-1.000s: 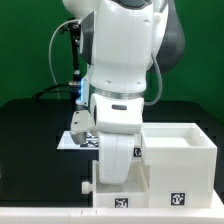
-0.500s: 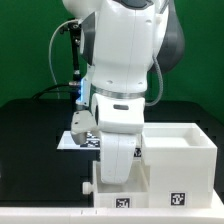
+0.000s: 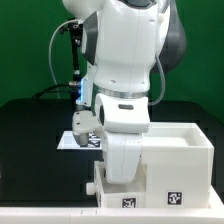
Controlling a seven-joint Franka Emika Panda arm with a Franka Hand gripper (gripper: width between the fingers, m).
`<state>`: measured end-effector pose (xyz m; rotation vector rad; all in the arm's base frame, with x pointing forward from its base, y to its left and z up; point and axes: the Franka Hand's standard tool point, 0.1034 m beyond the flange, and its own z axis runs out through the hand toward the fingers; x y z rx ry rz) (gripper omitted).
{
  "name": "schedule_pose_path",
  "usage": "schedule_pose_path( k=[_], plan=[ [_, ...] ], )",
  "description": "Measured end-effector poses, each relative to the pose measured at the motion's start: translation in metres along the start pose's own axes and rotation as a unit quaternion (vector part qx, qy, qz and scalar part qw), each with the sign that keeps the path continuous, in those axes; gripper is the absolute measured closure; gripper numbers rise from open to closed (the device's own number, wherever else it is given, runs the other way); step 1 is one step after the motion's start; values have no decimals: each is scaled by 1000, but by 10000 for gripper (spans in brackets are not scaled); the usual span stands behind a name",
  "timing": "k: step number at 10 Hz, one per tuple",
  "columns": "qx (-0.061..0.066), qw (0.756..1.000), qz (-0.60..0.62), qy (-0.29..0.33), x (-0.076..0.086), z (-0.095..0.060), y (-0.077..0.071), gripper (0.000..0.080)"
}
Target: Assemble drawer
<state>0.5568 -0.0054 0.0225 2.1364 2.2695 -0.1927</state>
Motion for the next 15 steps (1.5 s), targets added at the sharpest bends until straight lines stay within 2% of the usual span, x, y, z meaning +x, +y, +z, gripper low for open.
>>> schedule_pose_path(
  k=[4,6,11,15],
  plan=[
    [0,997,78,0,2,-1,2,761],
    [3,997,77,1,7,-2,2,761],
    [3,997,76,1,6,-2,-3,761],
    [-2,998,67,2,6,3,-7,761]
  ],
)
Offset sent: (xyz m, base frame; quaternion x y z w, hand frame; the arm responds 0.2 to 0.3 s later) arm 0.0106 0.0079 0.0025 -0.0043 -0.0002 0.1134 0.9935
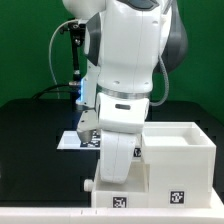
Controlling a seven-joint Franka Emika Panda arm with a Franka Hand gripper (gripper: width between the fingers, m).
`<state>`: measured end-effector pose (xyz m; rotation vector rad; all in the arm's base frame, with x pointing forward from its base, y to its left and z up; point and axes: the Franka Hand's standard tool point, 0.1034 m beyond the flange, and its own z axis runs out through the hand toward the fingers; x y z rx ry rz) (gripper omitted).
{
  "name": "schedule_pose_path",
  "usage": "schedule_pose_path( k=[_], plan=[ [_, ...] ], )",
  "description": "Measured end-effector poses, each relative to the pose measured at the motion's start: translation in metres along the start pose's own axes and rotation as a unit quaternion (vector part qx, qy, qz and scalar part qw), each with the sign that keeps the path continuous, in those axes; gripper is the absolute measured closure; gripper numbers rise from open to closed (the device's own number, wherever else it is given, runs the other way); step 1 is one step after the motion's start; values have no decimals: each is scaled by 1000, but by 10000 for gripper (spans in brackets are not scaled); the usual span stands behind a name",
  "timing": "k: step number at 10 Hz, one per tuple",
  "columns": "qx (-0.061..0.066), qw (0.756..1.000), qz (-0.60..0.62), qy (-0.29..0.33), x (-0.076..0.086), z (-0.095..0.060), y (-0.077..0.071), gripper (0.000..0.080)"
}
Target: Assemble drawer
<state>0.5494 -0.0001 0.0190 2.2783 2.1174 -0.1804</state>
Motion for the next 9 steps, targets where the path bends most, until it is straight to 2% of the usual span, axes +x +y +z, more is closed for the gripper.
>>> schedule_pose_path(
  k=[2,5,7,9],
  plan=[
    [-11,1000,-19,5,-9,4,-1,761],
    [-11,1000,-14,5,-10,5,-1,761],
    [-31,998,-56,9,-19,-1,1,761],
    [-33,998,-56,10,-14,-5,1,761]
  ],
)
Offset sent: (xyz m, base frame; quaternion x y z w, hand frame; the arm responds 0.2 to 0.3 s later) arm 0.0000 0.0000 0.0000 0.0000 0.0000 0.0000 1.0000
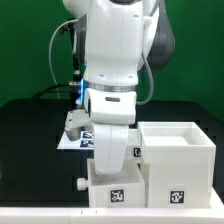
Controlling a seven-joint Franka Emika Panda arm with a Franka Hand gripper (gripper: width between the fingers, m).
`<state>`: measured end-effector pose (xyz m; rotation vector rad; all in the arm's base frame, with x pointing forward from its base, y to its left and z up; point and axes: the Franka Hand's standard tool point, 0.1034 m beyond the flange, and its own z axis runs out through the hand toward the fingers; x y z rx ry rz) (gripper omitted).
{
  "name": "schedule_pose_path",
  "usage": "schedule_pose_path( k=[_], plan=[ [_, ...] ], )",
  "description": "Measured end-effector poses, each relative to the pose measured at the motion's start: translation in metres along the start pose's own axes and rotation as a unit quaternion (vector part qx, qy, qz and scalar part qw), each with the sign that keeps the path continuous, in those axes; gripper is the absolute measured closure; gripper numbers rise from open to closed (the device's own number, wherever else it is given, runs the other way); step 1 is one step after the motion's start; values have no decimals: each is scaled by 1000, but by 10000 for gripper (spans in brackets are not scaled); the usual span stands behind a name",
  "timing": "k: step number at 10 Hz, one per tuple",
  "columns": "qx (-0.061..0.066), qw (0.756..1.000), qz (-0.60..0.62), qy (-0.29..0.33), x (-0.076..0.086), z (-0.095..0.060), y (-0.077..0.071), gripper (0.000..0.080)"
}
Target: Assemble drawer
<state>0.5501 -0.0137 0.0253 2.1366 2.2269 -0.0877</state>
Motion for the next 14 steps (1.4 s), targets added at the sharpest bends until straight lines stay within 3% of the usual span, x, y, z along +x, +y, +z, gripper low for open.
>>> schedule_pose_path(
  k=[12,14],
  plan=[
    [3,999,49,0,13,5,1,761],
    [3,999,41,1,23,5,1,761]
  ],
)
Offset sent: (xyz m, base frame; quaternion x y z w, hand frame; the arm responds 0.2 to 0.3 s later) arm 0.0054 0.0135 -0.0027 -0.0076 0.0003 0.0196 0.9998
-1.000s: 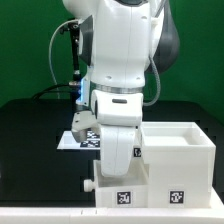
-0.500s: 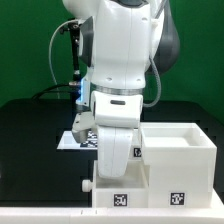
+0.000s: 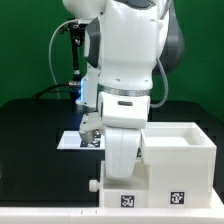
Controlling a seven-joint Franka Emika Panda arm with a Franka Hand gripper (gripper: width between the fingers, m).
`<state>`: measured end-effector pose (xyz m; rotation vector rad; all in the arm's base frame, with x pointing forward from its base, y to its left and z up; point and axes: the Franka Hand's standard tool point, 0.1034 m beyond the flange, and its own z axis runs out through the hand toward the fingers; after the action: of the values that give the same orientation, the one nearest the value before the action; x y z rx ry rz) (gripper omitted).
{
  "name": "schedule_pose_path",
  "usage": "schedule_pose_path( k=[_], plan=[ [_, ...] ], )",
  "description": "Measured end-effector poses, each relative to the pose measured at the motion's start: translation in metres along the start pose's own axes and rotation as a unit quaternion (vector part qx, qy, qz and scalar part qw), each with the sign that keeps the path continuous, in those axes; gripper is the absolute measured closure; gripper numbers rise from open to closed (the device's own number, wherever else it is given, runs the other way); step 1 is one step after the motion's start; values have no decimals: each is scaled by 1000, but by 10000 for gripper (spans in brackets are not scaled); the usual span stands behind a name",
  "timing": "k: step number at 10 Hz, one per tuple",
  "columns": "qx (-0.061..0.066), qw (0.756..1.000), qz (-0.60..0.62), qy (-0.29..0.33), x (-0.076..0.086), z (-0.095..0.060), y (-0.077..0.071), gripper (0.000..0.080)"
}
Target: Assemble drawer
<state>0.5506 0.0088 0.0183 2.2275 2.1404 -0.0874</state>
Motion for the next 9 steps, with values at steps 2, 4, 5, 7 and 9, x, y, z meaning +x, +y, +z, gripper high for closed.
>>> schedule_pose_path(
  k=[2,4,5,7,9],
  plan=[
    [-2,1000,-4,1,4,-1,-1,761],
    [-9,1000,-2,5,1,2,-6,761],
    [-8,1000,-1,4,1,2,-6,761],
    [-9,1000,-3,4,-2,0,-5,670],
    [0,1000,-3,-3,-11,-22,1,532]
  ],
)
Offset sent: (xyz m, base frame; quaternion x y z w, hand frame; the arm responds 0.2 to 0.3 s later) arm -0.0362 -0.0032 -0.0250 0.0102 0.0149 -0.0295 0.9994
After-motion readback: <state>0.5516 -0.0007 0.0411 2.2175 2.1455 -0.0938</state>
